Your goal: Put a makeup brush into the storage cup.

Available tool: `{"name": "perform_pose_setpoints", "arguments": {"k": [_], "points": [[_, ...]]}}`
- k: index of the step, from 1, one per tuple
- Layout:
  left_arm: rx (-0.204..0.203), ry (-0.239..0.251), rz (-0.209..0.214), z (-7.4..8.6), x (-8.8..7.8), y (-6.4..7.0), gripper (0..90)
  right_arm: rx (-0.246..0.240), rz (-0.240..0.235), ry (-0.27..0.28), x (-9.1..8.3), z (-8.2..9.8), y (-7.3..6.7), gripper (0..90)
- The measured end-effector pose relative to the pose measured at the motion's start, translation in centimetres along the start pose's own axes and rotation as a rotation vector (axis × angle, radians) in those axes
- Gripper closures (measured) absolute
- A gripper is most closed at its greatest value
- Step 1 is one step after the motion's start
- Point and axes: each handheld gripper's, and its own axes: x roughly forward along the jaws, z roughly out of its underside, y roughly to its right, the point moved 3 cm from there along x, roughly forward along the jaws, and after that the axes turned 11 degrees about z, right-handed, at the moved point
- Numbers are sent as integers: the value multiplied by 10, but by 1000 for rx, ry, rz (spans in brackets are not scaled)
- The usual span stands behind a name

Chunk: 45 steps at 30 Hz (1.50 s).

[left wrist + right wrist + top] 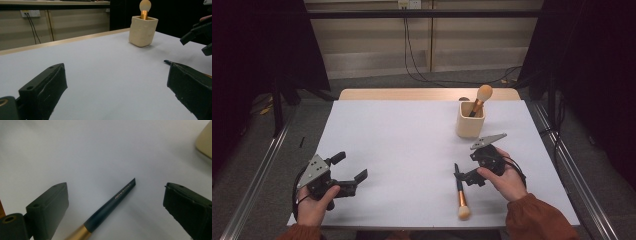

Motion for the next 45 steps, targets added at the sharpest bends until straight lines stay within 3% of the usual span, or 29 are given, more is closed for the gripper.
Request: {"name": "perform_pose_setpoints", "arguments": {"k": [8, 19, 32, 37, 39, 45], "points": [[2, -2, 0, 0, 0, 0, 24, -44, -17, -98, 6, 4, -7, 50], [8, -7, 2, 1, 1, 0, 24, -90, 1, -246, 16, 7, -14, 37], [5, -8, 0, 1, 0, 0, 25, -100, 10, -326, 24, 10, -22, 42], [5, -10, -1, 1, 1, 0, 24, -109, -3, -357, 28, 12, -26, 91], [6, -10, 0, 1, 1, 0, 24, -112, -8, -363, 27, 11, -29, 162], [2, -11, 0, 1, 1, 0, 24, -88, -2, -391, 30, 13, -32, 174]]}}
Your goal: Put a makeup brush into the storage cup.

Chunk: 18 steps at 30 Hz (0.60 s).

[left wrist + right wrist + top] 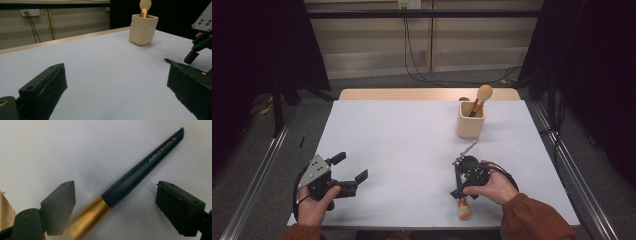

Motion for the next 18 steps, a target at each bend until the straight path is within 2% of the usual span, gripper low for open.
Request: {"name": "perform_pose_setpoints", "arguments": {"k": [5, 12, 15, 18], "points": [[0, 0, 0, 0, 0, 0, 24, 3, 12, 4, -1, 0, -2, 226], [1, -3, 3, 0, 0, 0, 27, -22, 20, -36, 2, 2, -7, 313], [-1, 0, 4, 0, 0, 0, 27, -44, 46, -36, 2, 3, -8, 357], [-4, 1, 5, 0, 0, 0, 27, -41, 63, -48, 1, 4, -10, 404]]}}
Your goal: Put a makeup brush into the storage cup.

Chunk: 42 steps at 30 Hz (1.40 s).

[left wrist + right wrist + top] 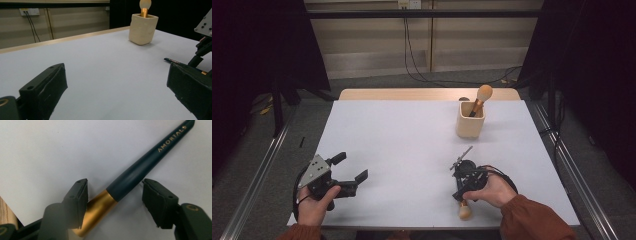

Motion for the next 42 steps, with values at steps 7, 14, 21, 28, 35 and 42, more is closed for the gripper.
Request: {"name": "perform_pose_setpoints", "arguments": {"k": [7, 14, 21, 28, 35, 42], "points": [[4, -4, 0, 0, 0, 0, 27, -10, -14, -36, -3, 3, 1, 483], [2, -4, 1, 0, 0, -1, 27, 1, -23, -66, -4, 6, 7, 631], [3, -5, 1, 0, 0, -1, 27, 14, -53, -69, -5, 10, 12, 648], [3, -6, 1, 0, 0, 0, 27, -14, -44, -71, -8, 20, 10, 640], [3, -5, 0, 0, 0, -1, 27, -49, -21, -88, -6, 18, 10, 710], [2, -5, 1, 0, 0, -1, 27, -55, -24, -85, -7, 18, 11, 721]]}}
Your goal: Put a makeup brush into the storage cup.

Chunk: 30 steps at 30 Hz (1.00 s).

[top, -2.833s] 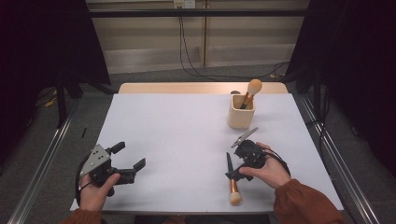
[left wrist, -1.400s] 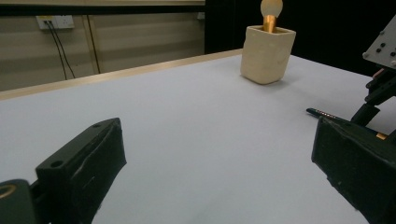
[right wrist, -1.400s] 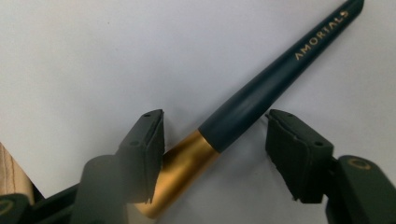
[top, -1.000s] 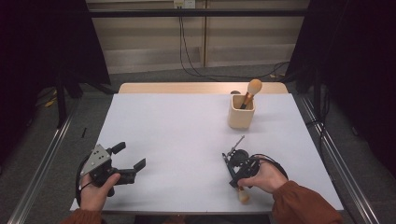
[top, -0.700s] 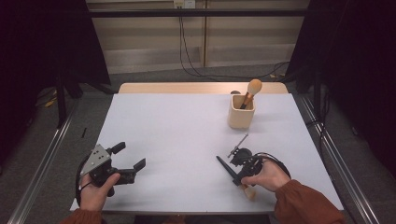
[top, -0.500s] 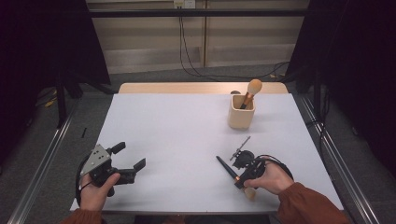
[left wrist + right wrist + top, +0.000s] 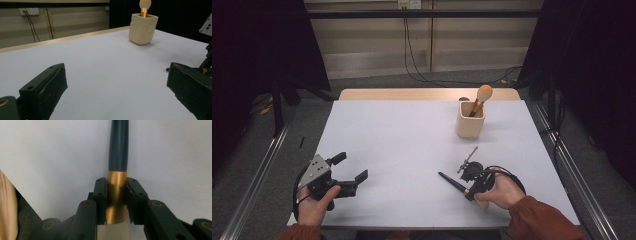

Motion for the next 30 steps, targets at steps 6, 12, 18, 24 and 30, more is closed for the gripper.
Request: {"name": "perform_pose_setpoints", "arguments": {"k": [6, 12, 18, 24, 30], "points": [[-1, -4, -2, 0, 1, -1, 27, 20, -29, 19, -1, 2, 4, 723], [0, -3, -1, 0, 1, -1, 27, 41, -26, 47, -4, 2, 9, 723], [0, -3, -1, 0, 1, -1, 27, 18, -34, 45, 0, 2, 11, 719], [0, -3, -2, 0, 1, -1, 27, 29, -60, 61, 2, -2, 13, 651], [1, -3, 1, 0, 1, -1, 27, 14, -41, 49, 3, -11, 12, 632]]}}
